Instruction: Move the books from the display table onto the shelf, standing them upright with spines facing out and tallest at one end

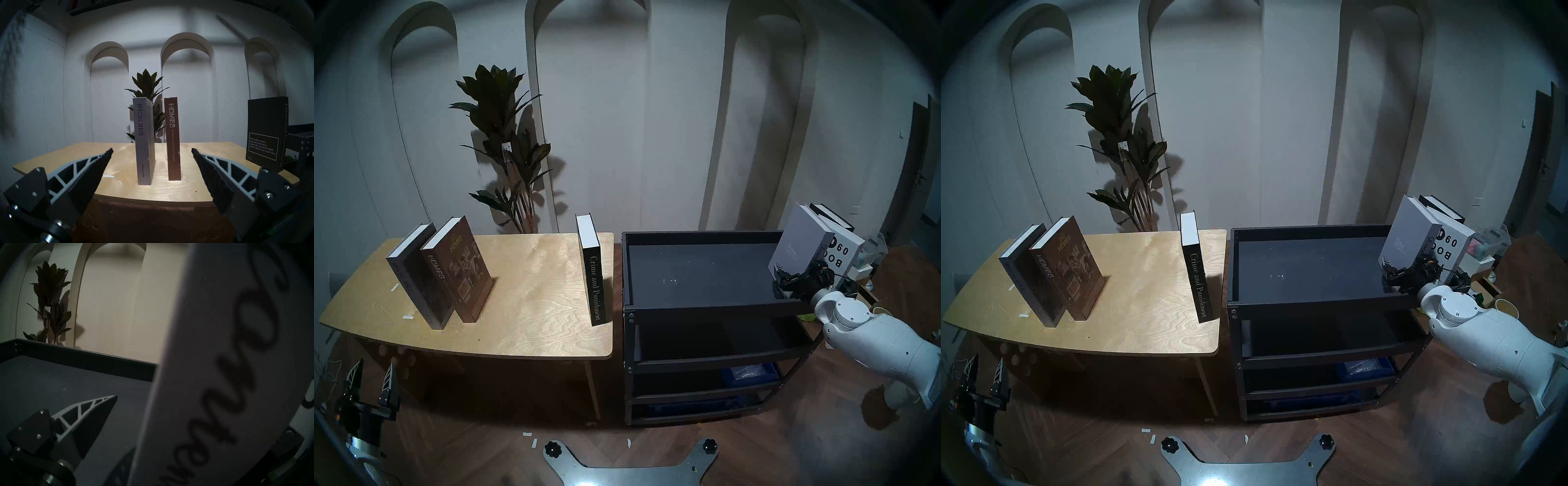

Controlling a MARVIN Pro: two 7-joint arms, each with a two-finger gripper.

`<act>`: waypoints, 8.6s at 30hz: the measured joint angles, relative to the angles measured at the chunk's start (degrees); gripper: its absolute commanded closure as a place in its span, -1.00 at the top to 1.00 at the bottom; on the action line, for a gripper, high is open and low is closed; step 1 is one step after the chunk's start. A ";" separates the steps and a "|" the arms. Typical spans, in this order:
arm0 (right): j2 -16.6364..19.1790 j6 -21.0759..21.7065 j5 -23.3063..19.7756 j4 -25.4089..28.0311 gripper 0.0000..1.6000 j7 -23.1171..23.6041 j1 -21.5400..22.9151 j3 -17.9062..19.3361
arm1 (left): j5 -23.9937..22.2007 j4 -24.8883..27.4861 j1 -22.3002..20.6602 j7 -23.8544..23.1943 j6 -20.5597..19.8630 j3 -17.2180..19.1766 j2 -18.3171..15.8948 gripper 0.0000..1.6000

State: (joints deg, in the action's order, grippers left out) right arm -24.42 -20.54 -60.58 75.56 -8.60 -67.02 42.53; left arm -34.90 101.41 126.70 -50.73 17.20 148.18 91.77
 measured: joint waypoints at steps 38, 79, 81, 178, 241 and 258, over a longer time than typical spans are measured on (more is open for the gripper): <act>14.47 -8.62 -13.51 18.81 -1.00 -6.47 -6.88 10.47 | -2.28 7.10 1.68 -2.54 -1.17 1.13 3.56 1.00; 17.07 -14.71 -17.92 20.20 1.00 -7.20 -21.57 24.10 | -2.98 12.52 2.70 -5.35 -1.74 2.21 5.96 1.00; 17.11 -15.27 -18.22 20.37 1.00 -7.22 -22.47 25.61 | -3.09 12.95 2.81 -5.64 -1.76 2.30 6.29 1.00; 1.60 -12.12 13.26 63.54 1.00 -18.29 -28.81 7.66 | -17.91 -2.73 3.95 -25.25 -7.56 14.45 -8.01 1.00; -25.37 20.45 56.28 43.91 1.00 -58.28 -23.18 -8.46 | 5.37 20.31 -7.98 -4.49 -11.75 -8.04 -11.18 1.00; -27.40 19.06 56.36 40.27 1.00 -59.39 -20.77 -7.42 | 13.44 7.21 -17.52 12.03 -18.59 -13.11 -18.34 1.00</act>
State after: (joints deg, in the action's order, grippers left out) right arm -51.83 -1.47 -4.22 115.82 -67.99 -87.80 35.11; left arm -21.46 108.62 109.18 -38.70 -1.39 135.07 73.43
